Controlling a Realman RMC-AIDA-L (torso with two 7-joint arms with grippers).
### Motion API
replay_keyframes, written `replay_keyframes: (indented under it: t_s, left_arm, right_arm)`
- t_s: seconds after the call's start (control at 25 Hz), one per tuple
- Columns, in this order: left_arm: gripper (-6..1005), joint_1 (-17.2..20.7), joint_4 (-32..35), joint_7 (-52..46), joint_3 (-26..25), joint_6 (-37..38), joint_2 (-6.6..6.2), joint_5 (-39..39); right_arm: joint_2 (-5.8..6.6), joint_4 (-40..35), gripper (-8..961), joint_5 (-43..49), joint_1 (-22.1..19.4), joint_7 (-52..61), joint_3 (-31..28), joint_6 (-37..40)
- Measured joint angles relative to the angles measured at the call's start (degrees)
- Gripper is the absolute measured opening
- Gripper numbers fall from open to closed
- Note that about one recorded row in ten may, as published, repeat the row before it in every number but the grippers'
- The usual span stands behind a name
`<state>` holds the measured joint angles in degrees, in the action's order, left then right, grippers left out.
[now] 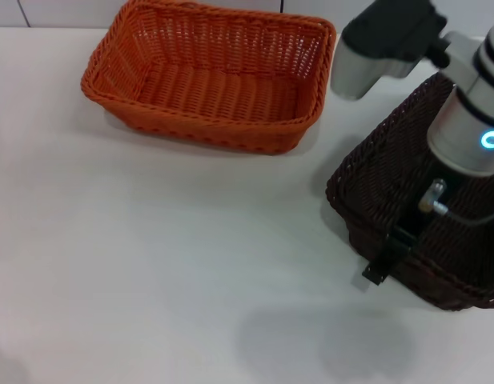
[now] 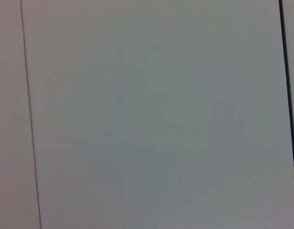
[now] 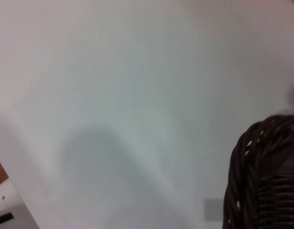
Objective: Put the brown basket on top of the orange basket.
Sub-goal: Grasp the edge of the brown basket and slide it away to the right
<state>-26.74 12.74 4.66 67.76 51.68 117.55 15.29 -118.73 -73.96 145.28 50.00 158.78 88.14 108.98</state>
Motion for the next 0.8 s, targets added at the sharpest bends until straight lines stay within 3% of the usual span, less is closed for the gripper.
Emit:
replay_keyframes:
  t_s: [0.8]
  left_arm:
    - [832, 0.28, 0.04, 0.0, 0.0, 0.0, 0.03, 0.0]
  right_arm:
    - [0.0, 6.33, 692, 1.45, 1.53, -0.74, 5.32, -2.65]
